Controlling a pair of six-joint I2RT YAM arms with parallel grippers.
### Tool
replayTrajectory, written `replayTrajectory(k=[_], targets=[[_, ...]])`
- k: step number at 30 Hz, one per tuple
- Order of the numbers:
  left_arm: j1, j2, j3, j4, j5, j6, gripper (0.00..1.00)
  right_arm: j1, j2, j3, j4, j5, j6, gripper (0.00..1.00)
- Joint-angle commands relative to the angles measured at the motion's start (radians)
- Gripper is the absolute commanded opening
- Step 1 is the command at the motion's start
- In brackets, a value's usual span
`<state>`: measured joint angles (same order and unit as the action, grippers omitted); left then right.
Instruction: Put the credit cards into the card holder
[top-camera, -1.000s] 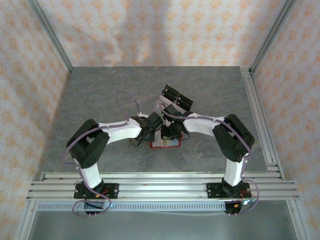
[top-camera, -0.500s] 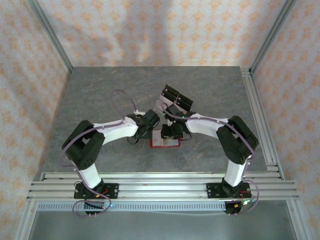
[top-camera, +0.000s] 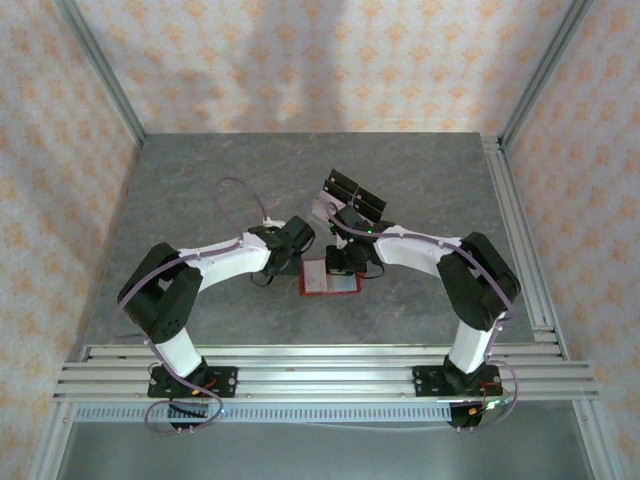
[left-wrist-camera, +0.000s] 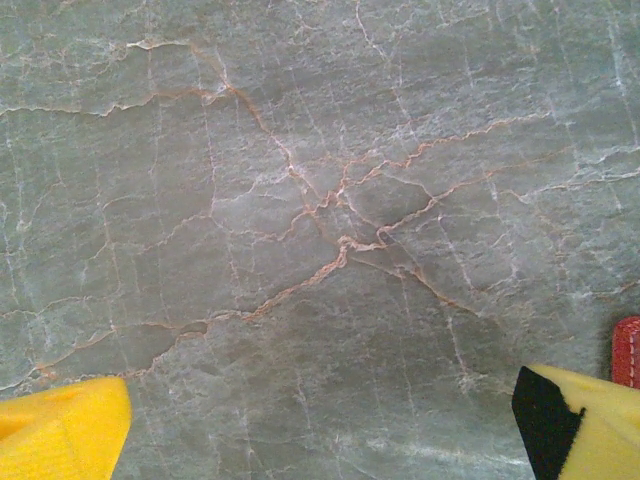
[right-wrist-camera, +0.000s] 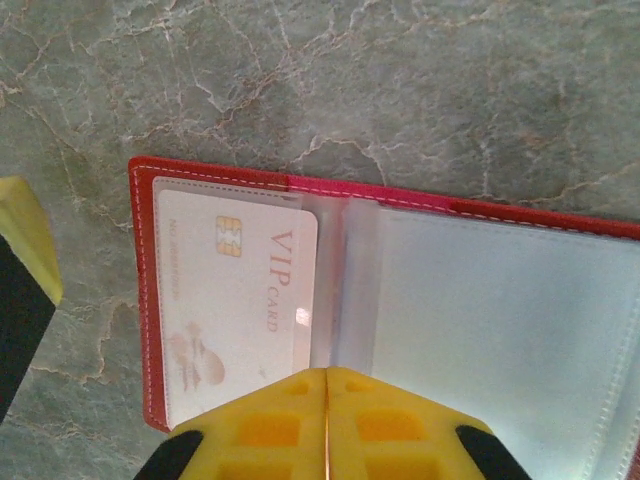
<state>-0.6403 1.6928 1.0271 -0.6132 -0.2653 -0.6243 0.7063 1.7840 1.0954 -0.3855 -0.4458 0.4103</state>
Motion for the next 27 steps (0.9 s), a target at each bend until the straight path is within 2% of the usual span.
replayTrajectory(k=[1,6,11,19,27], targets=[[0.004,-0.020,-0.005,-0.025,-0.012,-0.003,1.00,0.015,0.044,0.033,0.006,-0.012,0.005,0.08],[0.004,-0.020,-0.005,-0.023,-0.005,0.000,1.00,0.033,0.079,0.068,0.004,-0.024,0.008,0.07],[0.004,-0.029,-0.008,-0.018,0.002,0.006,1.00,0.035,0.048,0.083,-0.018,-0.010,0.005,0.09],[-0.010,-0.090,-0.050,0.039,0.077,0.006,1.00,0.007,-0.088,0.050,-0.082,0.084,-0.020,0.34],[-0.081,-0.083,-0.083,0.074,0.077,-0.043,1.00,-0.028,-0.070,0.057,-0.138,0.148,-0.105,0.41]])
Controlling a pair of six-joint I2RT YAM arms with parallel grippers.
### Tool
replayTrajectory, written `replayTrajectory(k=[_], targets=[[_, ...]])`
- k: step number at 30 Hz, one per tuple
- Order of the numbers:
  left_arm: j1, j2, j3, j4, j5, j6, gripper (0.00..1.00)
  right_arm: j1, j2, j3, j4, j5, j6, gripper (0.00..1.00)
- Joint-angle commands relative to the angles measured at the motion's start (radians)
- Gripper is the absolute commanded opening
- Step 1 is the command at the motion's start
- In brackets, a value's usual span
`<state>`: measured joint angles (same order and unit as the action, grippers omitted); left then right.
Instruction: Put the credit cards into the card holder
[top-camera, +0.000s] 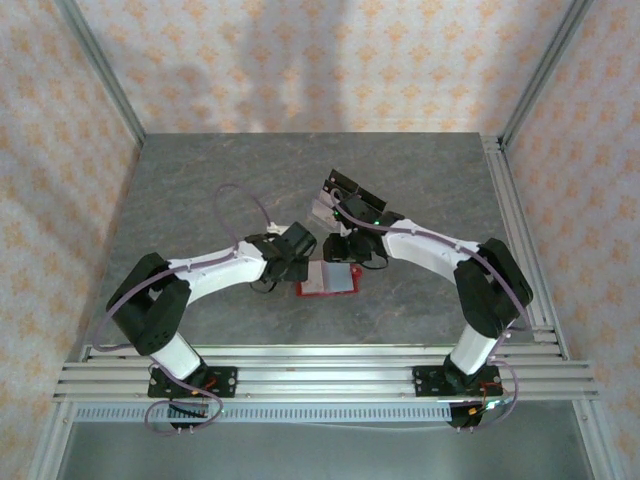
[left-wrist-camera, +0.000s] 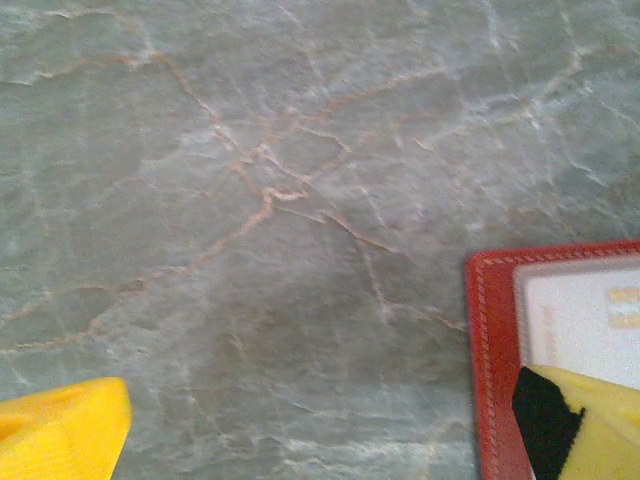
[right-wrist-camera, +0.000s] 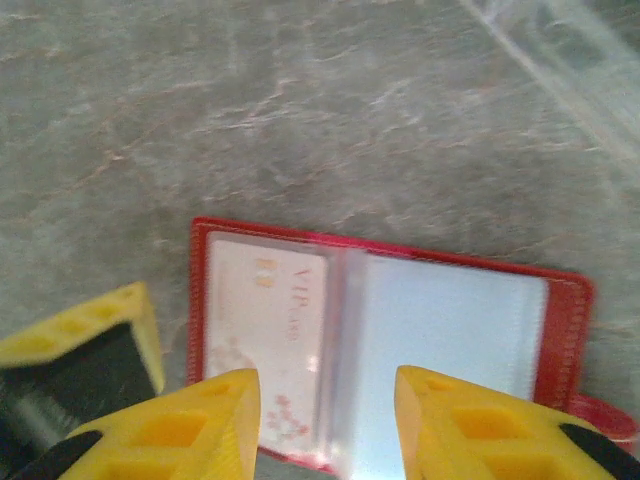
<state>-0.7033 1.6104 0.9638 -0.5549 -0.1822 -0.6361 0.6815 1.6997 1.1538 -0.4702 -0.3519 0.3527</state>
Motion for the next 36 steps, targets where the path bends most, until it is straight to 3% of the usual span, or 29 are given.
replayTrajectory(k=[1,22,36], targets=[[-0.021,0.007,-0.023,0.018,-0.010,-0.037,1.00,-0.006,0.024,0.005,-0.055,0.056,-0.054,0.42],[-0.062,0.140,0.013,-0.028,-0.122,-0.034,1.00,-0.008,0.138,0.040,-0.027,0.029,-0.093,0.43],[-0.062,0.102,0.046,-0.069,-0.145,-0.017,0.99,-0.009,0.137,-0.026,0.122,-0.171,0.033,0.43]])
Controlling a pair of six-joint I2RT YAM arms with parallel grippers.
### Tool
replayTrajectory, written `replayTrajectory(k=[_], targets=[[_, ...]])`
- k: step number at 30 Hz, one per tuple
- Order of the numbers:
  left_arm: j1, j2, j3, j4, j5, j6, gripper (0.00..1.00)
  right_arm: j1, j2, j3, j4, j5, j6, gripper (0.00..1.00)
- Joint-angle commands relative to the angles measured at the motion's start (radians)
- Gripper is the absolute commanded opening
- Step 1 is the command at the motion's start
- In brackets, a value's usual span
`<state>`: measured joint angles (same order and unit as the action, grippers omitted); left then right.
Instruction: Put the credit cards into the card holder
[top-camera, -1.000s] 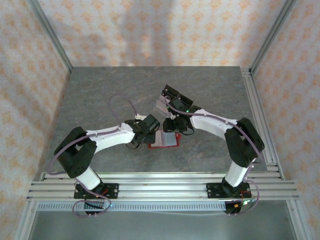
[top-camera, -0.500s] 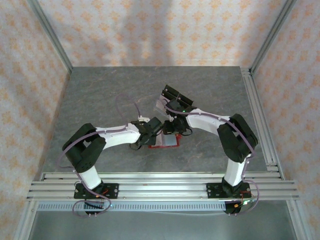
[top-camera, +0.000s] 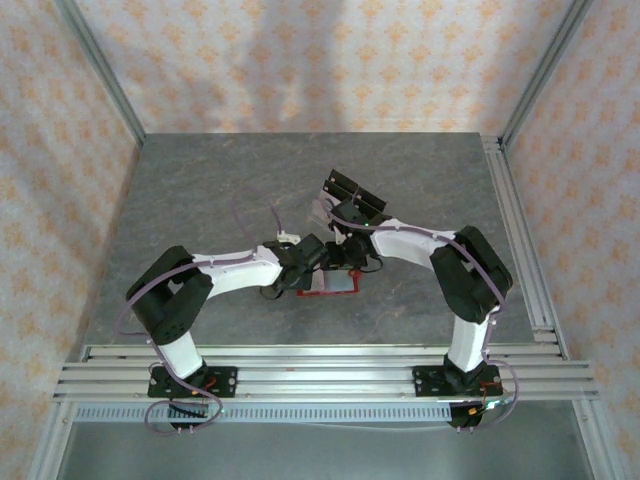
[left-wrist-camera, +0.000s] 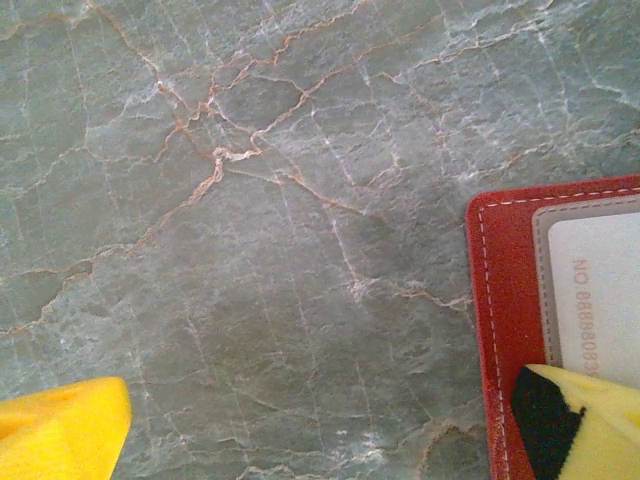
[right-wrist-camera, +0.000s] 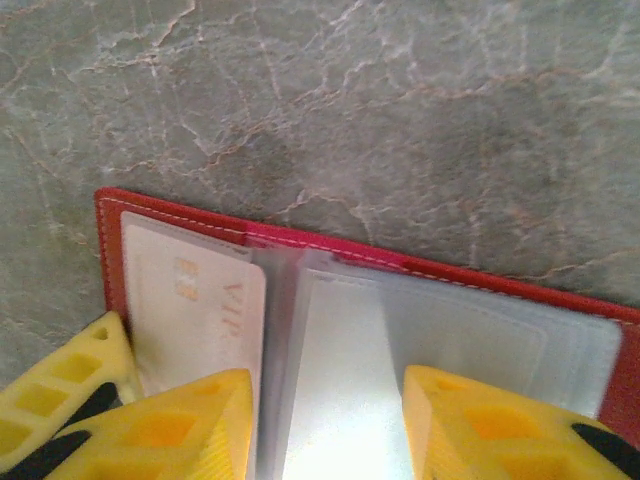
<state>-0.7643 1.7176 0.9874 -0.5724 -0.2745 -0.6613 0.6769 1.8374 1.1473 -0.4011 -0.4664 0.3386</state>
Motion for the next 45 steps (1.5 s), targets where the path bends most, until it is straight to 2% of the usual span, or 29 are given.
replayTrajectory(k=[1,12,21,34,45], targets=[[-0.001,-0.009,0.025,-0.054,-0.054,0.010,1.00,-0.005,0.001,-0.021,0.056,-0.060,0.050,0.43],[-0.002,-0.039,0.043,-0.075,-0.055,0.016,1.00,-0.021,-0.100,0.024,-0.051,0.030,-0.010,0.44],[-0.002,-0.051,0.057,-0.090,-0.060,0.020,1.00,-0.020,-0.052,0.069,-0.133,0.119,-0.091,0.48],[-0.002,-0.062,0.057,-0.101,-0.069,0.017,1.00,-0.016,0.038,0.072,-0.102,0.096,-0.091,0.48],[-0.002,-0.057,0.060,-0.089,-0.056,0.023,1.00,0.013,0.040,0.048,-0.029,-0.011,-0.009,0.48]])
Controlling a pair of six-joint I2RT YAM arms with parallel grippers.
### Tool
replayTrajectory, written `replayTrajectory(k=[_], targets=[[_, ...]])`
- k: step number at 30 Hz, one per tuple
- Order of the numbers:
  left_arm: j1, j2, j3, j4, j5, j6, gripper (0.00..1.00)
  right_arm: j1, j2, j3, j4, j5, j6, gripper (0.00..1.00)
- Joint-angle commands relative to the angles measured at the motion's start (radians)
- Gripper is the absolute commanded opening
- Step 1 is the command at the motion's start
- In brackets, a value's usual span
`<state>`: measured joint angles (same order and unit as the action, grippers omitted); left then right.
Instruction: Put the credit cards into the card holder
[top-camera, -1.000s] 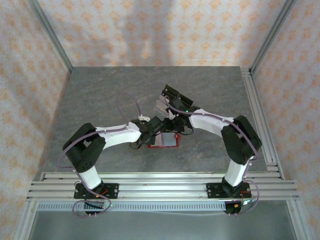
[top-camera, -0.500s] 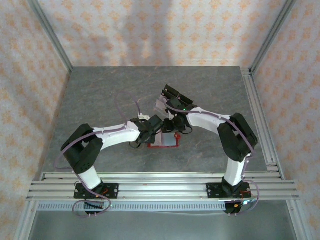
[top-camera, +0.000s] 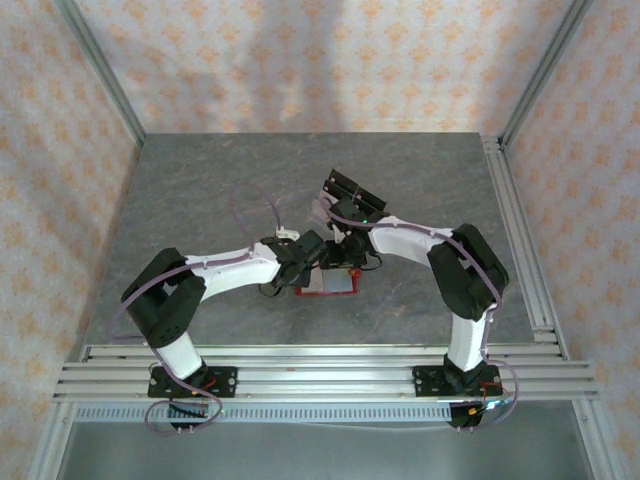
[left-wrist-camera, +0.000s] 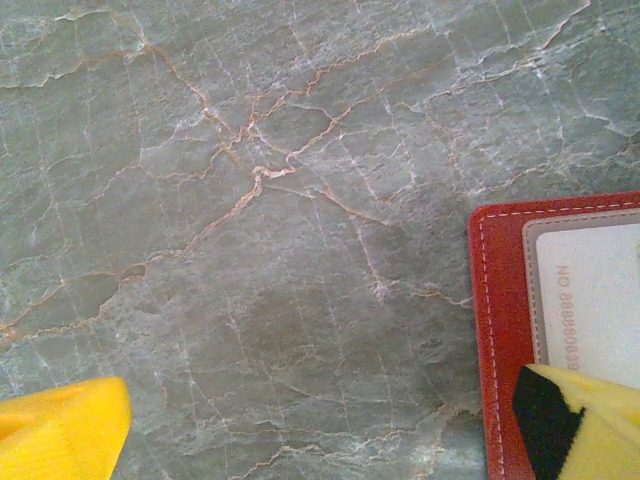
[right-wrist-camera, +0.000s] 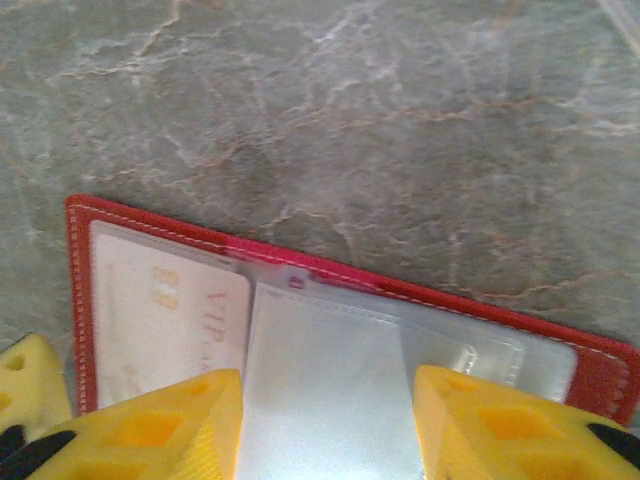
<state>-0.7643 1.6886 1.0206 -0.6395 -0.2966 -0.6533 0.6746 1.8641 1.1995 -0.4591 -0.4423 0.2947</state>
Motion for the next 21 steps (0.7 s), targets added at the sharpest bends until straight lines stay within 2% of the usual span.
replayTrajectory(k=[1,14,21], targets=[[-0.002,-0.030,0.027,-0.020,-0.033,0.016,1.00,0.018,0.012,-0.005,0.034,-0.037,0.042,0.48],[-0.012,-0.147,-0.060,0.121,0.071,0.002,1.00,0.029,0.025,-0.017,0.057,-0.040,0.064,0.48],[-0.057,-0.167,-0.090,0.204,0.102,-0.004,1.00,0.030,0.026,-0.019,0.064,-0.042,0.069,0.48]])
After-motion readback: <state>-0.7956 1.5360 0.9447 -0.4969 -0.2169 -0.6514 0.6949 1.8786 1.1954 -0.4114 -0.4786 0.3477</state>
